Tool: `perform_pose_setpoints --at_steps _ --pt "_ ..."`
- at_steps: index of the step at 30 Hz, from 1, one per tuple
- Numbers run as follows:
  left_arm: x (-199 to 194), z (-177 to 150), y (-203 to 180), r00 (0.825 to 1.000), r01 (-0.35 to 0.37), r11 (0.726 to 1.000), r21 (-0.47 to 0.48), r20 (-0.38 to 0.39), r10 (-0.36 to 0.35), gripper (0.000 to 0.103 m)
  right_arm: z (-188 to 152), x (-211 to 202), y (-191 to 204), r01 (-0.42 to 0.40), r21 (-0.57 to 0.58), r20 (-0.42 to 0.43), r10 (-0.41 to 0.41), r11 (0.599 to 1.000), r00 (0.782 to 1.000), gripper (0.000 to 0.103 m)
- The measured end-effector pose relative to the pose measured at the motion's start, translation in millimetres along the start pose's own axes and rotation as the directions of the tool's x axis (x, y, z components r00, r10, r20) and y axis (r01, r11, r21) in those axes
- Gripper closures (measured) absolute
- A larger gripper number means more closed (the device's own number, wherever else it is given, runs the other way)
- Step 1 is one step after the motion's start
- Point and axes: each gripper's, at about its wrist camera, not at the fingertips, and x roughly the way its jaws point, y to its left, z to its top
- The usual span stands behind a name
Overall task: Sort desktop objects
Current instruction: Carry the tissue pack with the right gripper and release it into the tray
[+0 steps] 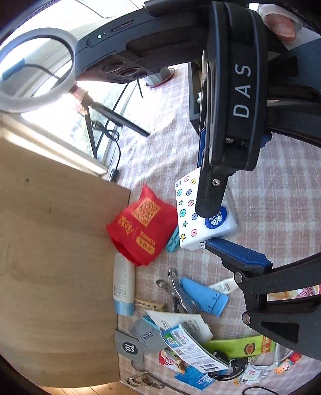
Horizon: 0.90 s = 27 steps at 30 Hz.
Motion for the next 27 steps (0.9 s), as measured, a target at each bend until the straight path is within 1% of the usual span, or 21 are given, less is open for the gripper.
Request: perform_pose_setpoints --at_steps 4,8,12,17,20,22,27 --pt "1 -4 -47 0.998 0.065 0.995 0.079 -0.016 -0.064 0.040 -18 -47 -35 0.018 0.052 0.060 -0.021 0.998 0.998 0.048" --pt "6 -10 -102 0.991 0.130 0.977 0.168 -0.048 -0.124 0.039 -40 -91 -73 0.045 0.117 0.117 -0.059 0.992 0.991 0.048" --pt "10 -23 -159 0.980 0.194 0.947 0.255 -0.090 -0.177 0.039 -66 -135 -111 0.072 0.187 0.168 -0.104 0.980 0.980 0.048" --pt "16 -42 -220 0.959 0.276 0.901 0.336 -0.159 -0.234 0.038 -104 -177 -151 0.095 0.268 0.208 -0.154 0.959 0.966 0.048" --pt "18 -53 -249 0.950 0.303 0.876 0.376 -0.190 -0.247 0.038 -122 -193 -168 0.110 0.306 0.220 -0.183 0.946 0.958 0.048" --pt "19 -59 -265 0.945 0.316 0.864 0.392 -0.208 -0.252 0.038 -130 -201 -176 0.116 0.324 0.225 -0.196 0.939 0.954 0.048" --pt "21 -68 -286 0.938 0.334 0.841 0.426 -0.241 -0.250 0.038 -144 -214 -186 0.134 0.342 0.229 -0.220 0.930 0.948 0.048"
